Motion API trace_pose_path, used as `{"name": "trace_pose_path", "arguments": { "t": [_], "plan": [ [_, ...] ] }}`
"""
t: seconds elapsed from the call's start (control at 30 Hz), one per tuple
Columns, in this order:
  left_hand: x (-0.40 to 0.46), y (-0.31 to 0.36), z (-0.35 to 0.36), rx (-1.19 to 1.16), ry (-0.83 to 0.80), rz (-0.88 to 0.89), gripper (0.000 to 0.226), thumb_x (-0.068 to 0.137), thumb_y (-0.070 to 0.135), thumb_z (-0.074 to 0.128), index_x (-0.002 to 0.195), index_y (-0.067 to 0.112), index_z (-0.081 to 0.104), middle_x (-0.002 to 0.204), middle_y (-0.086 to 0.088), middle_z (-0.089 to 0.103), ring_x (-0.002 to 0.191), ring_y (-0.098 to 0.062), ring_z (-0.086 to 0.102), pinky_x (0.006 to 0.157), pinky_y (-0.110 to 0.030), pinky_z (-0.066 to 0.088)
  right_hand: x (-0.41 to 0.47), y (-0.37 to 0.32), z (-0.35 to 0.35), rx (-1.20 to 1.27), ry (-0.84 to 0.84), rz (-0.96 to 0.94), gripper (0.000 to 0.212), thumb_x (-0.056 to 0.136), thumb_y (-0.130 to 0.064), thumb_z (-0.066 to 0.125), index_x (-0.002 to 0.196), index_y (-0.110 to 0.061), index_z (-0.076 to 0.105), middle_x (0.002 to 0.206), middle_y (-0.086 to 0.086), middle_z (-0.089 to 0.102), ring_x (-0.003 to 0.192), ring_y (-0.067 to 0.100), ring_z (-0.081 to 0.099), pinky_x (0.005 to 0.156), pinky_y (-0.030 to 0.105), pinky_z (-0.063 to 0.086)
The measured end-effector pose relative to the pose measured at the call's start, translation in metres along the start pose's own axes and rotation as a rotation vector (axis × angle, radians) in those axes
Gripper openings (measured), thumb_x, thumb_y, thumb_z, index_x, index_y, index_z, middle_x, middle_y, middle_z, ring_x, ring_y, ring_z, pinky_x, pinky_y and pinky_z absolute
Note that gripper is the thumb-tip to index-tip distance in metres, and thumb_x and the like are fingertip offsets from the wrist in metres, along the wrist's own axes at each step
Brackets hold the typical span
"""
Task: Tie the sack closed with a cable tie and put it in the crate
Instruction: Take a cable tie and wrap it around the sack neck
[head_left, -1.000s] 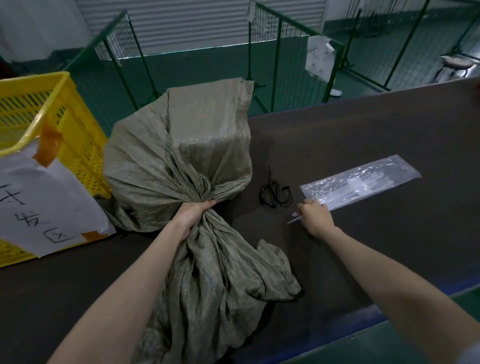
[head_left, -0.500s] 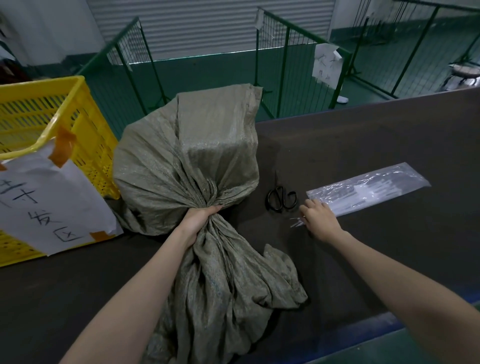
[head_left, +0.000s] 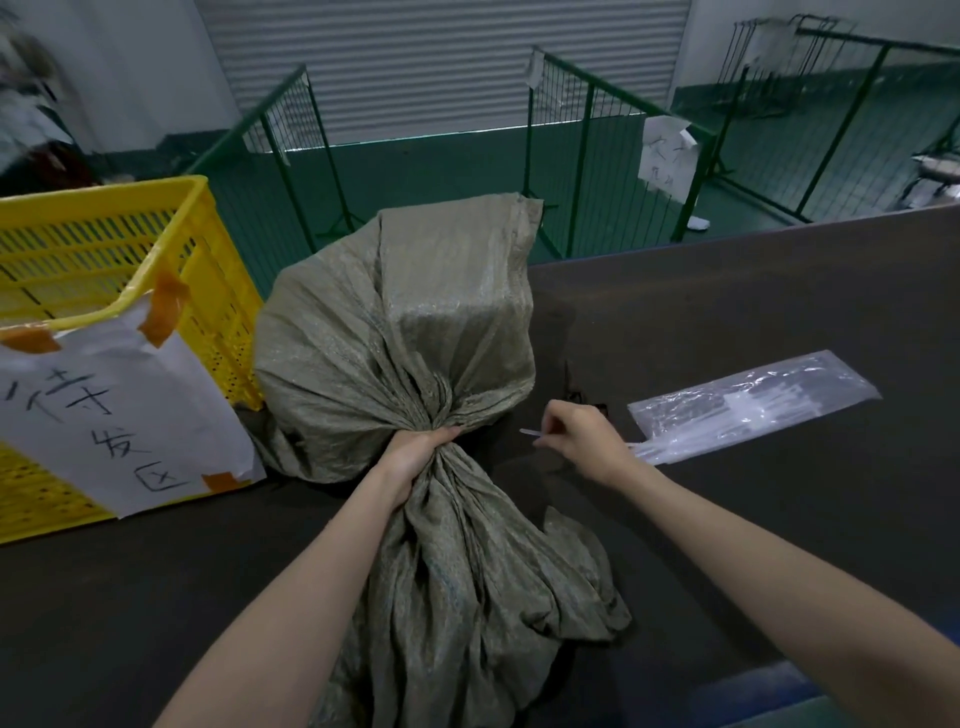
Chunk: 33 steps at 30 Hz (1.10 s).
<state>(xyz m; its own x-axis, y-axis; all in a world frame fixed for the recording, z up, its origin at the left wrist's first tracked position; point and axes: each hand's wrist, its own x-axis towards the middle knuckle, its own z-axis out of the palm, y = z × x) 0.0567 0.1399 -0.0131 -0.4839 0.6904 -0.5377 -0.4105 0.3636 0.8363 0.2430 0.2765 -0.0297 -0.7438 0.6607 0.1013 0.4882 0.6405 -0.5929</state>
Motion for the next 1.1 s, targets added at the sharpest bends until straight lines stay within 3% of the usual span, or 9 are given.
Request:
{"name": "trace_pose_path", "arguments": {
  "t": [0.17, 0.4, 0.53, 0.6, 0.73, 0.83, 0.9, 0.97, 1.1],
  "plan": [
    [0.003, -0.005, 0.004, -0.053, 0.030, 0.055, 0.038, 0.080, 0.014, 0.073, 0.113, -0.004, 0.065, 0.102, -0.012, 0.070, 0.083, -0.021, 0.068, 0.079, -0.028, 0.053, 0.009, -0.025, 0.025, 0.099, 0.028, -0.048, 0.019, 0.073, -0.018, 0.077, 0.073, -0.010, 0.060, 0.067, -0.004, 0.056, 0.066, 0.015, 0.052, 0.063, 0.039, 0.045],
    [-0.005, 0.004, 0.004, 0.059, 0.005, 0.008, 0.034, 0.077, 0.015, 0.076, 0.104, -0.005, 0.068, 0.076, -0.009, 0.071, 0.056, -0.012, 0.067, 0.049, -0.015, 0.051, 0.015, -0.042, 0.049, 0.100, 0.051, 0.021, 0.018, 0.075, -0.022, 0.075, 0.074, -0.013, 0.059, 0.072, -0.003, 0.057, 0.073, 0.024, 0.058, 0.066, 0.042, 0.049],
    [-0.005, 0.005, 0.001, 0.102, 0.026, 0.000, 0.030, 0.078, 0.006, 0.074, 0.103, -0.009, 0.067, 0.054, -0.001, 0.068, 0.043, -0.007, 0.063, 0.041, -0.013, 0.046, 0.014, -0.043, 0.055, 0.098, 0.065, 0.038, 0.019, 0.075, -0.021, 0.075, 0.073, -0.014, 0.058, 0.072, -0.002, 0.057, 0.072, 0.025, 0.058, 0.065, 0.043, 0.049],
    [-0.005, 0.005, 0.001, 0.126, 0.032, 0.001, 0.030, 0.078, 0.006, 0.074, 0.102, -0.010, 0.067, 0.056, -0.003, 0.068, 0.041, -0.007, 0.062, 0.040, -0.013, 0.046, 0.014, -0.041, 0.054, 0.103, 0.057, 0.038, 0.019, 0.075, -0.022, 0.075, 0.073, -0.014, 0.058, 0.072, -0.002, 0.058, 0.071, 0.024, 0.058, 0.065, 0.044, 0.050],
    [-0.005, 0.005, 0.000, 0.146, 0.029, 0.009, 0.031, 0.078, 0.007, 0.074, 0.103, -0.009, 0.066, 0.072, -0.009, 0.066, 0.043, -0.009, 0.063, 0.040, -0.013, 0.046, 0.015, -0.037, 0.041, 0.095, -0.024, 0.068, 0.024, 0.073, -0.029, 0.078, 0.070, -0.019, 0.056, 0.066, -0.001, 0.059, 0.064, 0.019, 0.057, 0.062, 0.040, 0.049],
    [-0.003, 0.003, -0.002, 0.112, 0.037, 0.024, 0.027, 0.080, 0.005, 0.072, 0.103, -0.008, 0.066, 0.075, -0.009, 0.066, 0.058, -0.016, 0.063, 0.042, -0.014, 0.048, 0.020, -0.033, 0.016, 0.121, -0.113, 0.086, 0.025, 0.072, -0.032, 0.079, 0.068, -0.015, 0.062, 0.059, -0.003, 0.055, 0.053, 0.006, 0.046, 0.054, 0.023, 0.039],
    [0.000, 0.001, -0.002, 0.062, 0.048, 0.037, 0.030, 0.080, 0.003, 0.071, 0.106, -0.010, 0.064, 0.083, -0.013, 0.068, 0.066, -0.020, 0.064, 0.051, -0.018, 0.053, 0.025, -0.030, -0.003, 0.134, -0.143, 0.106, 0.024, 0.074, -0.032, 0.078, 0.070, -0.011, 0.067, 0.057, -0.003, 0.055, 0.052, 0.004, 0.045, 0.049, 0.015, 0.035],
    [0.003, -0.004, -0.001, -0.001, 0.060, 0.052, 0.033, 0.080, 0.003, 0.071, 0.111, -0.009, 0.063, 0.094, -0.014, 0.068, 0.073, -0.022, 0.064, 0.063, -0.024, 0.054, 0.030, -0.026, -0.022, 0.124, -0.133, 0.140, 0.025, 0.075, -0.031, 0.077, 0.074, -0.008, 0.070, 0.059, 0.000, 0.058, 0.054, 0.007, 0.050, 0.048, 0.013, 0.037],
    [0.009, -0.011, 0.000, -0.094, 0.073, 0.074, 0.032, 0.082, 0.002, 0.069, 0.112, -0.004, 0.062, 0.094, -0.009, 0.068, 0.080, -0.022, 0.065, 0.067, -0.026, 0.052, 0.041, -0.030, -0.054, 0.054, -0.120, 0.145, 0.026, 0.076, -0.032, 0.076, 0.076, -0.007, 0.071, 0.067, 0.005, 0.063, 0.065, 0.011, 0.055, 0.059, 0.022, 0.042]
  ]
}}
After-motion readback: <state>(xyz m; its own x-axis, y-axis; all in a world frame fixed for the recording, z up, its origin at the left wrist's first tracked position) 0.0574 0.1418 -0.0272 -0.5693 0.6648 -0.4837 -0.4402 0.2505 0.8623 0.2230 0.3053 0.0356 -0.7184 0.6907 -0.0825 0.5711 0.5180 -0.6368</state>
